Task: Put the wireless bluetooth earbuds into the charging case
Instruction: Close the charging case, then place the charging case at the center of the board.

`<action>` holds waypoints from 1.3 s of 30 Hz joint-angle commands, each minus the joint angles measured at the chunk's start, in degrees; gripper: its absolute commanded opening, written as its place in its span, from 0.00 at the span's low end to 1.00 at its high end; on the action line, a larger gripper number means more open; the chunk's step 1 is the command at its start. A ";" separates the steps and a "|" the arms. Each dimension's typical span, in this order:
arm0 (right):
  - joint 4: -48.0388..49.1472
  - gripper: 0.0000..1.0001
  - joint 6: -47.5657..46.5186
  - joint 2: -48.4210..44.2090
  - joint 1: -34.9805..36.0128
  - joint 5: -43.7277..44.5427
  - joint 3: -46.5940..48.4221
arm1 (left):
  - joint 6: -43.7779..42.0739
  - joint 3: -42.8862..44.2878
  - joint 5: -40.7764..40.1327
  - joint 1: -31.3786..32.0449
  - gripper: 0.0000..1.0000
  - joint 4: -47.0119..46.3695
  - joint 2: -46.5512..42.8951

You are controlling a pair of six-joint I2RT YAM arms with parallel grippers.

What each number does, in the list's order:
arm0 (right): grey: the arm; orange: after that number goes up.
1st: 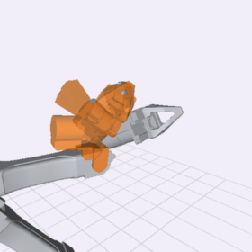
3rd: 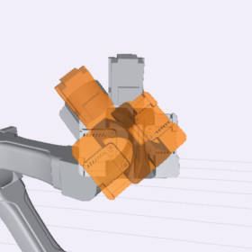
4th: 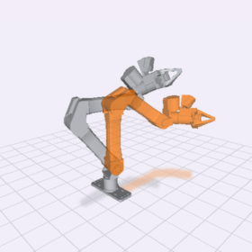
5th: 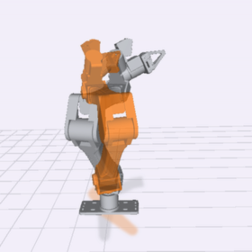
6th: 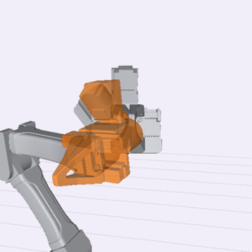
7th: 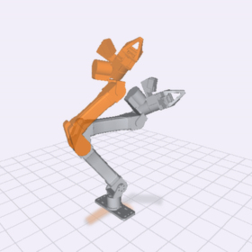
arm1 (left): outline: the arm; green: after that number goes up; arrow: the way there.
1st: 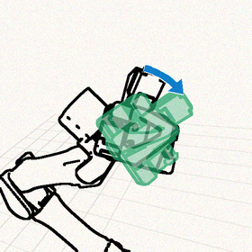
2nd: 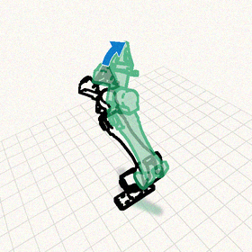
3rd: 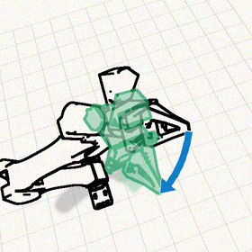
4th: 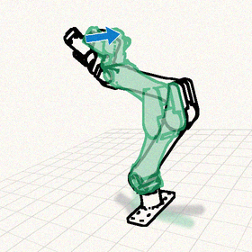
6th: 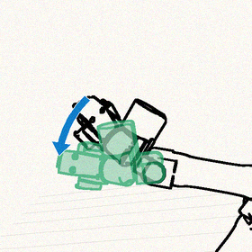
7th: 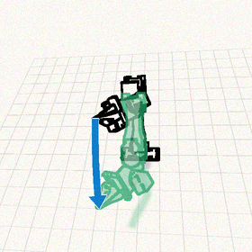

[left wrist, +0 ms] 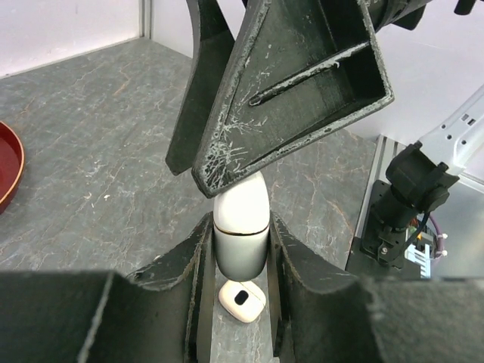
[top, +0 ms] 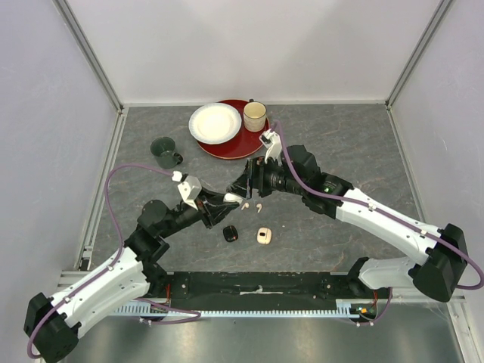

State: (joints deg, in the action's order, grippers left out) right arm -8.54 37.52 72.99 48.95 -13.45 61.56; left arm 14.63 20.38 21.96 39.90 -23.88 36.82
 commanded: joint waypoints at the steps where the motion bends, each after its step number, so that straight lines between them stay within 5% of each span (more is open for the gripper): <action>1: -2.53 0.81 -1.13 -1.88 0.53 2.44 -0.13 | 3.11 3.96 -6.57 -0.26 0.02 -2.33 -0.17; 5: -10.86 0.84 6.05 -6.09 0.45 31.65 -1.62 | 5.14 10.63 -9.21 -0.35 0.02 9.44 6.39; 16: -28.62 0.86 16.53 -18.57 -2.28 59.05 -2.32 | 15.33 31.01 3.54 -3.07 0.02 16.75 39.18; 24: -29.08 0.87 15.84 -30.26 -2.37 65.83 -5.04 | 24.37 40.26 5.12 -3.07 0.02 14.58 57.21; 39: -29.00 0.87 13.02 -29.14 -2.37 58.89 -5.13 | 33.35 49.14 3.27 -2.99 0.02 13.42 77.61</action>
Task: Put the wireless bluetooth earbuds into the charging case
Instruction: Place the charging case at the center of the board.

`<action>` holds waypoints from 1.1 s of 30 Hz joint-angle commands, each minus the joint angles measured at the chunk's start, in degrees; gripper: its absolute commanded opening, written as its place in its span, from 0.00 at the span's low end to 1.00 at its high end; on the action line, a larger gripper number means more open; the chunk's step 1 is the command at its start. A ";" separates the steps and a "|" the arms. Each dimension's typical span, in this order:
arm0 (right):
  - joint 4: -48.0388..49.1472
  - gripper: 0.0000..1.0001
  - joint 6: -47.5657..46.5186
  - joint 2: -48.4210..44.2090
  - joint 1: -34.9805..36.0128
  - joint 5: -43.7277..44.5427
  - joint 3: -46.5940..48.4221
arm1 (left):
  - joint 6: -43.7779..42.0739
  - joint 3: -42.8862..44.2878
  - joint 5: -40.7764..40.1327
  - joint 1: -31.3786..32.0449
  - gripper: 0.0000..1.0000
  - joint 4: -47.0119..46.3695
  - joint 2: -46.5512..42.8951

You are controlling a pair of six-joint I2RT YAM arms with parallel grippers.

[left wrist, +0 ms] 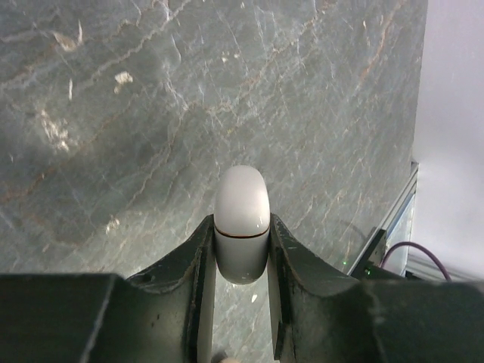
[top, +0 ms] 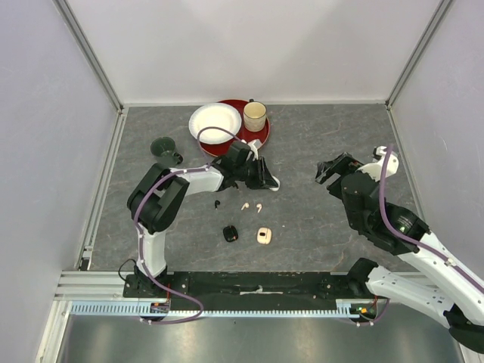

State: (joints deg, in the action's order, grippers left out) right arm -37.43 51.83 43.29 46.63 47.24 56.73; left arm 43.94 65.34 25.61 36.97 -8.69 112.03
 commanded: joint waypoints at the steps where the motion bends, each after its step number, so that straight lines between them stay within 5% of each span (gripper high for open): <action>1: -0.10 0.87 -1.47 0.74 0.04 -1.98 -0.48 | 4.13 4.62 -0.82 -0.06 0.02 -0.73 2.93; 15: 0.87 0.87 -1.91 1.36 0.04 -2.68 -1.36 | 5.28 11.91 -8.82 -0.06 0.04 15.26 7.50; 18: 1.13 0.87 -1.74 1.45 -0.05 -2.86 -1.62 | 4.31 13.06 -8.55 -0.06 0.10 16.94 8.21; 21: 1.22 0.87 -1.65 1.54 -0.05 -3.30 -1.71 | 3.17 13.06 -7.59 -0.06 0.34 17.04 8.03; 30: 1.66 0.87 -1.47 1.80 0.04 -4.09 -2.15 | 0.71 12.18 -11.36 -0.06 0.36 20.37 5.66; 33: 1.83 0.87 -1.38 1.80 -0.05 -4.35 -2.33 | -0.17 12.09 -13.21 -0.06 0.46 21.34 4.87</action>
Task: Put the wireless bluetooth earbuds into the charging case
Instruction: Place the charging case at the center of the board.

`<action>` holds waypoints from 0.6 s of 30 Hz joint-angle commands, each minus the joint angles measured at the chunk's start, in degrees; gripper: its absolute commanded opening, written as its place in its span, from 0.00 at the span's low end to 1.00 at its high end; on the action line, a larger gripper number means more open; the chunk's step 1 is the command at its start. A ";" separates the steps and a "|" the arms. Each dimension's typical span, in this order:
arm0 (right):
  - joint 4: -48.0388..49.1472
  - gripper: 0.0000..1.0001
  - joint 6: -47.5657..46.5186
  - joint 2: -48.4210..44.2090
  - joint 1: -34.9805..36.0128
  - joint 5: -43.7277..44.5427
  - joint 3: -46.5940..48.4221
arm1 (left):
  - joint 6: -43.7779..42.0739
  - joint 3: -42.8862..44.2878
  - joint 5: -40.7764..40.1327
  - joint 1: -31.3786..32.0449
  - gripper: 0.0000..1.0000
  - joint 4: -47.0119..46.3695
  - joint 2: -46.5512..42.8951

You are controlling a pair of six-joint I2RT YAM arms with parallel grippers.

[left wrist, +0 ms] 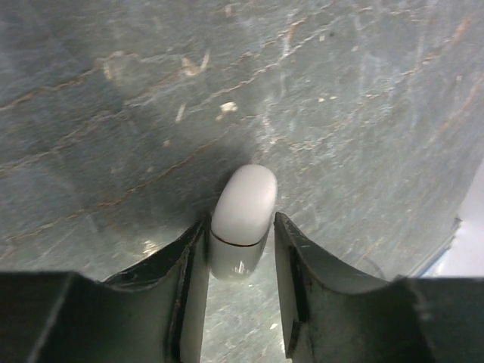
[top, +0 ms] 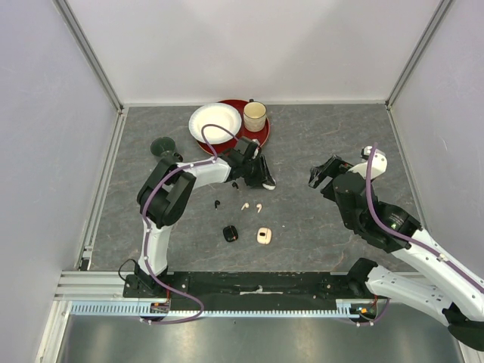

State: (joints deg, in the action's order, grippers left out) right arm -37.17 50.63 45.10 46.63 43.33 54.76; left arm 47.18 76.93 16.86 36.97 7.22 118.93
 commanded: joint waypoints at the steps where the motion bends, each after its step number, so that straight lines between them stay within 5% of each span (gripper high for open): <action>1: 1.66 0.87 -0.18 0.07 0.04 -0.61 -0.45 | -4.10 0.51 -5.08 -0.06 0.48 5.61 -2.13; 10: 1.92 0.87 -0.53 -0.10 -0.05 -1.14 -0.45 | -5.78 0.25 -7.19 -0.06 0.59 7.10 -4.15; 18: 2.45 0.88 -1.23 0.60 -0.05 -1.93 -0.71 | -9.11 -4.94 -15.97 1.35 0.80 7.54 -17.74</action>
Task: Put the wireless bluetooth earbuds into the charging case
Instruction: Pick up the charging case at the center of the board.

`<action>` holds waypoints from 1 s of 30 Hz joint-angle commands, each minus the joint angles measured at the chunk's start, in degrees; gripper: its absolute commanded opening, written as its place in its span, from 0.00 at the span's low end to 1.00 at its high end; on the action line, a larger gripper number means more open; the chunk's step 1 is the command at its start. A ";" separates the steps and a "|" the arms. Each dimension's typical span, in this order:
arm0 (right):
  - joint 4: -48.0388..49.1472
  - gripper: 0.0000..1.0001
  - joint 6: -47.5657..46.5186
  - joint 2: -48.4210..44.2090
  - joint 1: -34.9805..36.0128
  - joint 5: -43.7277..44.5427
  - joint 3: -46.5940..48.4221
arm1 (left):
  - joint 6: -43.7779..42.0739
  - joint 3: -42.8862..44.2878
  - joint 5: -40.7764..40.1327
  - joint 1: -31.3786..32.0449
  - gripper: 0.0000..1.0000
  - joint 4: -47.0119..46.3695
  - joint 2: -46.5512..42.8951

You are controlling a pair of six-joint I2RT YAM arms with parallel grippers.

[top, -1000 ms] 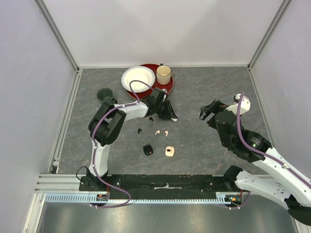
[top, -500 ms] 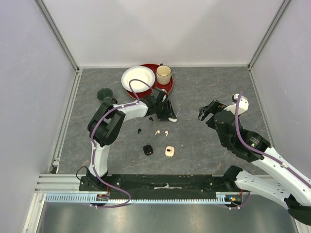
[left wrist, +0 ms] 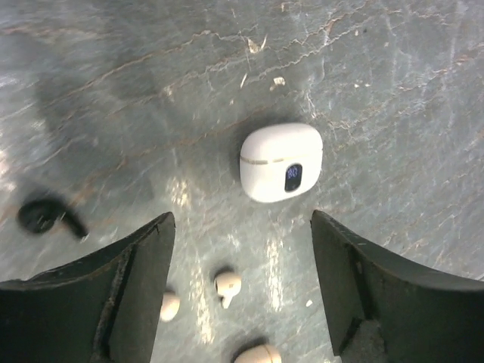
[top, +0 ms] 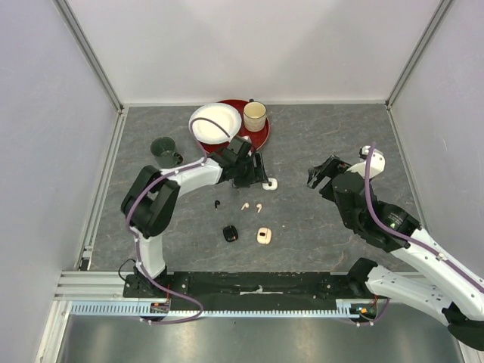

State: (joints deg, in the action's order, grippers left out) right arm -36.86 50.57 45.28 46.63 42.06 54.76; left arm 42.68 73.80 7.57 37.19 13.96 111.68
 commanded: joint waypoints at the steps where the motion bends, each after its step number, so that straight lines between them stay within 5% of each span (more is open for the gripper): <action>1: 2.14 0.88 -1.52 1.30 -0.05 -1.19 -0.71 | -5.14 -3.12 -8.96 1.30 0.84 0.98 -12.17; 7: 2.23 0.88 -0.74 6.22 0.04 -11.55 -2.11 | -9.54 -6.65 -11.97 1.66 0.88 3.53 -23.25; 15: 7.32 0.84 3.74 14.30 0.21 -27.73 -9.22 | -9.03 -7.08 -20.55 1.57 0.84 21.17 -30.72; 23: 11.29 0.81 10.42 21.51 8.91 -24.94 -11.26 | -7.87 -15.43 -25.32 1.48 0.84 19.97 -44.42; 30: 11.28 0.82 13.24 28.63 13.83 -22.12 -9.85 | -6.02 -15.19 -29.46 1.48 0.84 21.64 -46.91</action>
State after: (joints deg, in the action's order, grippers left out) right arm -27.22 60.51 72.12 59.09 16.84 43.00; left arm 35.18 57.23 -17.41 38.70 34.41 65.14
